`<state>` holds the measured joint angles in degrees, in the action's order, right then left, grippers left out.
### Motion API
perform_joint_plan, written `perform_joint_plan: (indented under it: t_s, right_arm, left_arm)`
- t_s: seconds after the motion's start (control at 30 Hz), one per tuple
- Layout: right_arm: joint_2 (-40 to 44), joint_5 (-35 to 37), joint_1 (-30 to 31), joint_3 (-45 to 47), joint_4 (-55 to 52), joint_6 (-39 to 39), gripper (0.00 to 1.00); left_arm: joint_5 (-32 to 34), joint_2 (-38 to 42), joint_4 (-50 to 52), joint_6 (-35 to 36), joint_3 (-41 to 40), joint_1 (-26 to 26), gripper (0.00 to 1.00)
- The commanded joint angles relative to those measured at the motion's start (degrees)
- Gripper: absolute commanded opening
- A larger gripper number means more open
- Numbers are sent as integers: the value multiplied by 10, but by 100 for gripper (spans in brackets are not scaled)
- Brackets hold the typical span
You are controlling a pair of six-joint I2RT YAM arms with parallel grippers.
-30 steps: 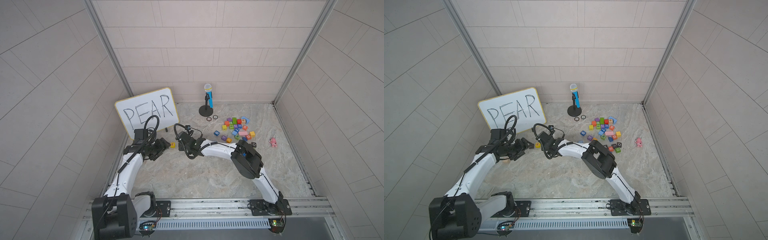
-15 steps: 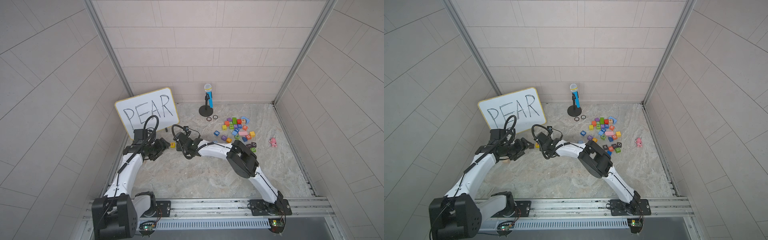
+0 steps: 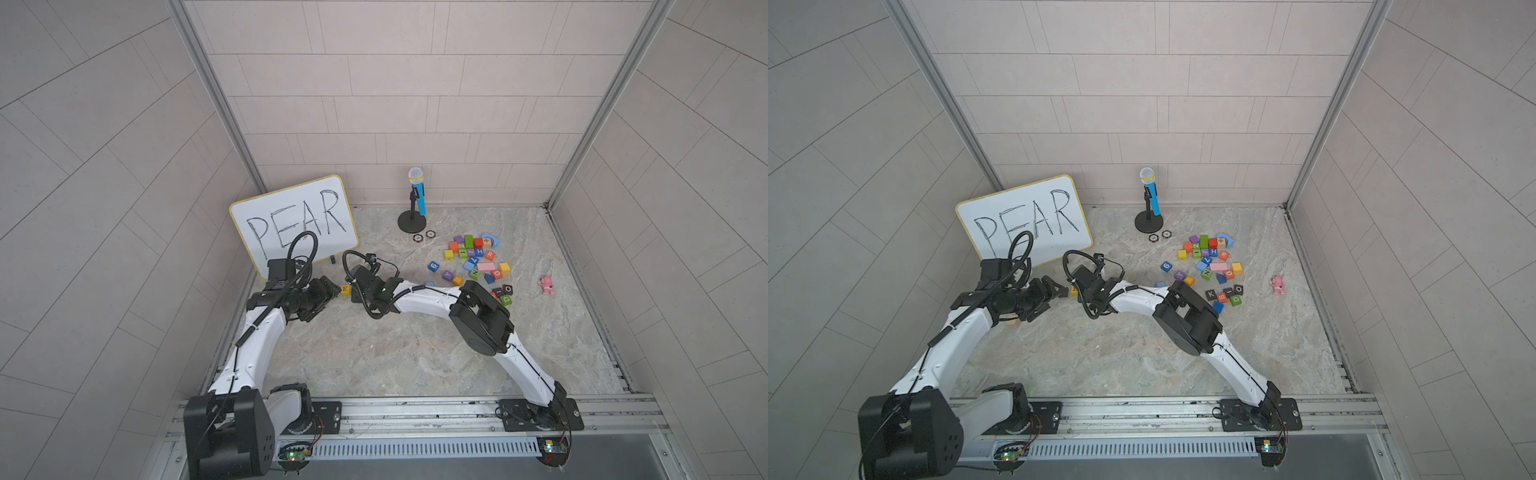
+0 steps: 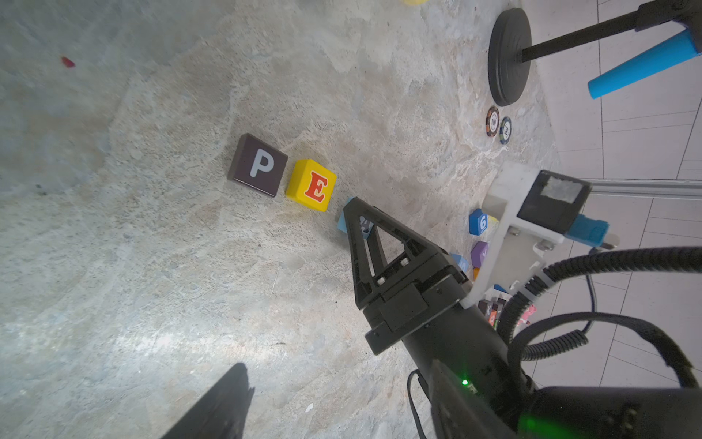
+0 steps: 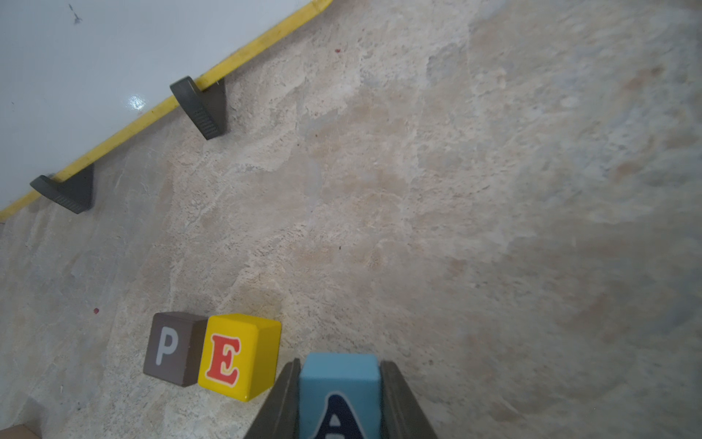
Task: Spell the uppercase word “pear” with letter blocks
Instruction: Place the letter block at the center of the board.
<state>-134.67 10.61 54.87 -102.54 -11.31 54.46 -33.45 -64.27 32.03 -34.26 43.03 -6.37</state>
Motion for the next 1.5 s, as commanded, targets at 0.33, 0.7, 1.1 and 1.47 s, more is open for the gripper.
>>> perform_joint_plan:
  t_s: [0.33, 0.7, 1.1, 1.47]
  right_arm:
    - [-10, -1, 4, 1, -7, 21, 34]
    - [-10, -5, 2, 2, -7, 21, 44]
    - [11, -13, 3, 22, 2, 30, 45]
    - [16, -22, 5, 26, 7, 36, 45]
  left_arm:
    - [-6, 11, -6, 4, -8, -3, 78]
    - [-8, 9, -16, 1, -13, -4, 78]
    - [-8, 11, -19, -1, -14, -4, 78]
    - [-8, 16, -20, -1, -15, -4, 78]
